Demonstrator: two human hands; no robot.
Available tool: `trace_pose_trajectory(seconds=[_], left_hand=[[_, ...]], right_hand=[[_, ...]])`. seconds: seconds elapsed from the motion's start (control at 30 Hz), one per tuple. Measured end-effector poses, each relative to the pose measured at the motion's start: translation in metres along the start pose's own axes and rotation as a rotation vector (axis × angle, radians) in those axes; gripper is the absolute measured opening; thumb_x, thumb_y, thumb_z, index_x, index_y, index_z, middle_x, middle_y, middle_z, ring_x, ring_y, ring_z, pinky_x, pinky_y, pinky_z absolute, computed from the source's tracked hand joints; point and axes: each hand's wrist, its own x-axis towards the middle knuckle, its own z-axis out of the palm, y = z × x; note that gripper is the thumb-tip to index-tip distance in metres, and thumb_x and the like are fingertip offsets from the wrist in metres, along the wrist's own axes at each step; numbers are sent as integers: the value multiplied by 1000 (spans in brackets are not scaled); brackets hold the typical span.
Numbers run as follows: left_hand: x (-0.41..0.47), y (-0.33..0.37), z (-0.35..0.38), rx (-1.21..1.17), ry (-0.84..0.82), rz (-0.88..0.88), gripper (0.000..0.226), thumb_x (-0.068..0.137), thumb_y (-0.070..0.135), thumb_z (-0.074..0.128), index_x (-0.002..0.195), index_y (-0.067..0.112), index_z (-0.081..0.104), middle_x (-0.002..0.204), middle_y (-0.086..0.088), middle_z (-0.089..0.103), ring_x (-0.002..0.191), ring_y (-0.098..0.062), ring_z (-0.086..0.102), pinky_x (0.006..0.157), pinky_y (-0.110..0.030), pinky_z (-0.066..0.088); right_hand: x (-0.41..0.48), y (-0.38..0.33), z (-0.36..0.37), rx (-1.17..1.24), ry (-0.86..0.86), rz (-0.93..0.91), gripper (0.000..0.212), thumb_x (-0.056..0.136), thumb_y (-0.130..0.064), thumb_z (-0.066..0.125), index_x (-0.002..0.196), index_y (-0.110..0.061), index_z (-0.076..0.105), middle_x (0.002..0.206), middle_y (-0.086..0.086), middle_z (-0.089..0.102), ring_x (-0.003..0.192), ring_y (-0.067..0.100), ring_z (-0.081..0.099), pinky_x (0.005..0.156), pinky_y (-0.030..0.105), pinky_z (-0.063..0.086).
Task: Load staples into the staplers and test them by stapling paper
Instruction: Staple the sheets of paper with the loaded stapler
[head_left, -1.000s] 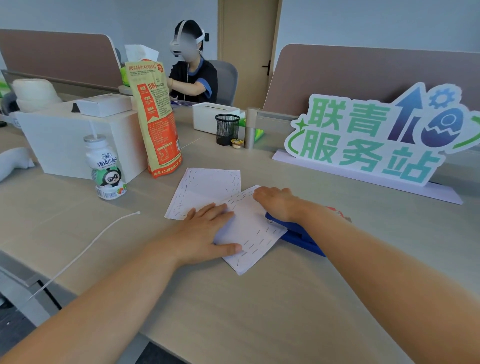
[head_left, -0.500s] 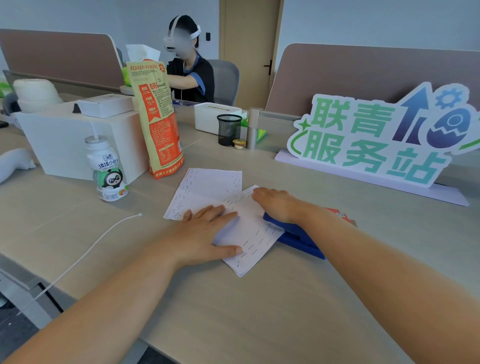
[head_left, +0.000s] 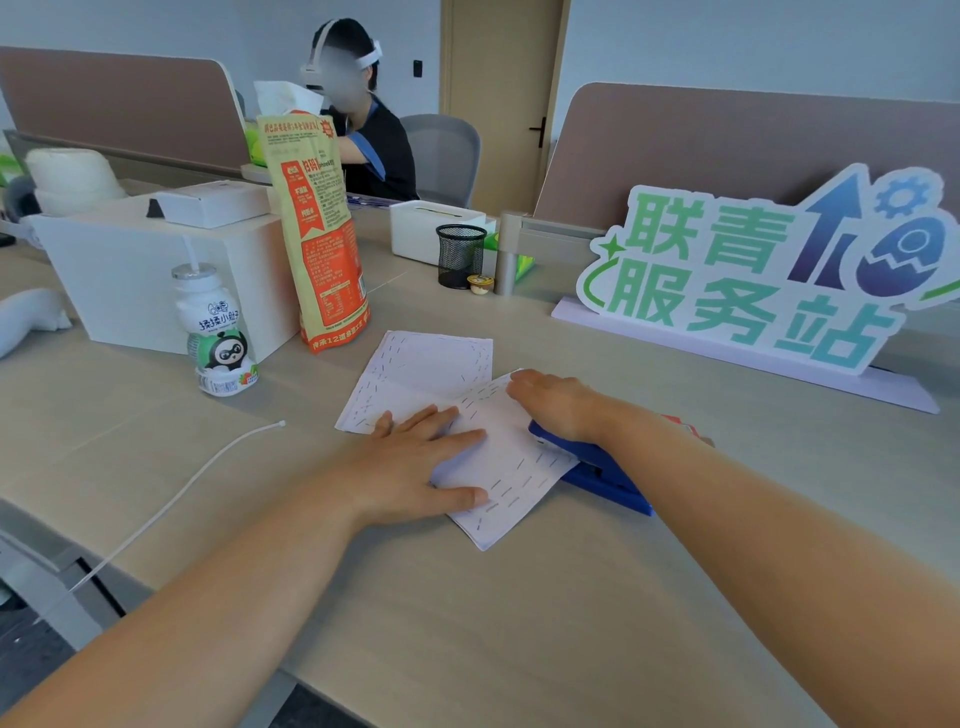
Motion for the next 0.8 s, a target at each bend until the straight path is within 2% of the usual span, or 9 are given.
trace_pose_trajectory(seconds=[0.07, 0.13, 0.17, 0.2, 0.27, 0.37, 0.5, 0.7, 0.8], left_hand=[[-1, 0, -1, -2, 3, -1, 93, 53, 83, 19, 140, 48, 10, 157, 11, -2, 144, -8, -11, 117, -44, -7], [-1, 0, -2, 4, 11, -7, 97, 51, 83, 18, 140, 47, 8, 157, 12, -3, 144, -9, -11, 117, -44, -7], [-2, 1, -3, 9, 14, -11, 99, 51, 83, 17, 141, 45, 7, 157, 12, -3, 144, -10, -12, 116, -44, -7], [-2, 1, -3, 12, 15, -18, 101, 50, 83, 17, 142, 43, 6, 157, 12, -5, 144, -10, -12, 116, -44, -7], [-4, 1, -3, -7, 14, -55, 107, 48, 84, 18, 144, 38, 2, 157, 9, -8, 144, -10, -13, 117, -44, -7], [-6, 3, -3, -21, 13, -121, 110, 55, 86, 26, 145, 30, -1, 157, 3, -11, 144, -11, -12, 117, -43, -5], [-8, 6, -4, -34, 11, -160, 99, 75, 73, 43, 146, 23, -2, 157, -1, -11, 144, -13, -13, 118, -41, -4], [-7, 9, -7, -65, 9, -174, 104, 71, 75, 47, 146, 22, -3, 157, -1, -7, 144, -15, -11, 118, -38, -1], [-10, 12, -9, -50, 34, -168, 117, 55, 85, 39, 145, 23, 0, 157, 0, 3, 144, -16, 0, 117, -36, 6]], right_hand=[[0, -1, 3, -33, -14, 13, 34, 94, -36, 21, 118, -33, 44, 146, 9, 33, 134, 32, 27, 112, 49, 18], [0, -3, 3, -97, -7, 34, 25, 92, -33, 19, 85, -38, 42, 129, 13, 43, 120, 36, 36, 101, 48, 25], [-2, -4, 4, -120, 11, 28, 27, 92, -34, 19, 91, -38, 46, 126, 13, 44, 119, 36, 36, 100, 48, 25], [-3, -3, 6, -143, 44, 11, 35, 92, -36, 19, 113, -33, 47, 135, 12, 42, 125, 36, 33, 104, 49, 23], [-2, -2, 7, -216, 90, -11, 50, 93, -39, 19, 140, -25, 27, 149, 9, 31, 136, 34, 23, 113, 53, 14], [-1, 0, 11, -298, 111, -25, 54, 93, -44, 17, 143, -25, 17, 153, 7, 24, 140, 31, 16, 114, 56, 6], [-1, 0, 15, -385, 146, -29, 57, 92, -51, 15, 145, -28, 12, 156, 5, 14, 144, 29, 3, 114, 57, -2], [-1, -2, 16, -477, 111, -6, 57, 92, -53, 12, 145, -30, 8, 157, 8, 10, 144, 32, -2, 113, 59, -7], [1, -2, 17, -486, 71, 1, 57, 92, -53, 13, 144, -29, 13, 156, 9, 13, 144, 33, 1, 112, 61, -6]])
